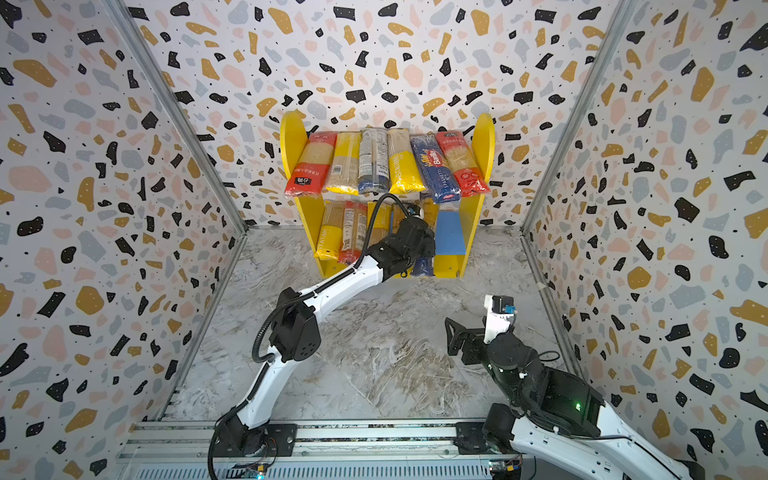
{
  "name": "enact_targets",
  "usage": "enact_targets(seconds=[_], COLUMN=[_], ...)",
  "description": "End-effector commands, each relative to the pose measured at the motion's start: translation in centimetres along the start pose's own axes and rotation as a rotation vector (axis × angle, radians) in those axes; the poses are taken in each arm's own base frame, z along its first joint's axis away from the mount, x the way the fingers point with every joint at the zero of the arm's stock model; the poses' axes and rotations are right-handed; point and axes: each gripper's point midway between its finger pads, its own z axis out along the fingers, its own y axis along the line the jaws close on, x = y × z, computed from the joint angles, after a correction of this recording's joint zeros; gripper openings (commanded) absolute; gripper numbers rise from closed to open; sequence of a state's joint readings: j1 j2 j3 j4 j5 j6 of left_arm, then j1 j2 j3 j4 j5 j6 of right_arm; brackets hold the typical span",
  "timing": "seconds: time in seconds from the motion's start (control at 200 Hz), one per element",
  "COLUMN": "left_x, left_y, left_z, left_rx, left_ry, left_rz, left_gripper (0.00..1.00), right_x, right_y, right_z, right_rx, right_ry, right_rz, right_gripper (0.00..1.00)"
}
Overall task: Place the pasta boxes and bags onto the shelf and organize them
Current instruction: 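Set the anko pack beside the Molí Pasta pack and open the left gripper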
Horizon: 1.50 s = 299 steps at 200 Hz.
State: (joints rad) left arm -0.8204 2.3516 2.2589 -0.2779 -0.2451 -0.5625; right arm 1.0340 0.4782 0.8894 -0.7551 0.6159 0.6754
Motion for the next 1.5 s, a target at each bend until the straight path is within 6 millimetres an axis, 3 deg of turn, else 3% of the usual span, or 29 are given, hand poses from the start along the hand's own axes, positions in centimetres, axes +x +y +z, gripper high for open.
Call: enact_targets(seconds=[0.0,0.205,0.501,0.911,1.021,1.156,1.206,1.281,1.492], left_x=[-9.4,-10.4,-12.6,-13.6,-13.4,-13.2,-13.2,-13.3,-13.1], left_y=[-3.4,-3.8,-2.5,-1.2,-0.9,-0.6,-0.6,-0.8,-1.2], left_z=[-3.4,-2.9,-2.3,-1.0,-0.5,0.3,0.4,0.3,-0.6], left_rx=[0.119,0.138,0.164,0.195,0.196,0.220,0.228,0.232,0.257], left_ry=[-0.283,-0.331,-0.404,-0.445,-0.448,-0.447,-0.444,-0.437,-0.406], left_rz=[-0.038,-0.024,-0.070,-0.123,-0.131,-0.163,-0.165,-0.160,-0.161], left_gripper=[0.00,0.00,0.00,0.00,0.20,0.65,0.75,0.80,0.80], right_x=[-0.5,-0.6,-1.2,-1.8,-2.0,-2.3,-2.4,-2.3,-2.1], right_y=[-0.1,0.4,0.4,-0.1,-0.6,-1.2,-1.3,-1.5,-1.4], right_z=[0.1,0.9,1.5,2.6,2.6,2.1,1.9,1.7,2.0], right_rx=[0.030,0.051,0.077,0.104,0.116,0.122,0.123,0.124,0.127], right_ry=[-0.007,0.004,0.004,0.022,0.024,0.024,0.021,0.018,0.036], right_rz=[0.005,-0.016,-0.017,-0.013,-0.007,0.007,0.012,0.014,0.001], right_gripper=[0.99,0.99,0.99,0.99,0.99,0.99,0.99,0.99,0.99])
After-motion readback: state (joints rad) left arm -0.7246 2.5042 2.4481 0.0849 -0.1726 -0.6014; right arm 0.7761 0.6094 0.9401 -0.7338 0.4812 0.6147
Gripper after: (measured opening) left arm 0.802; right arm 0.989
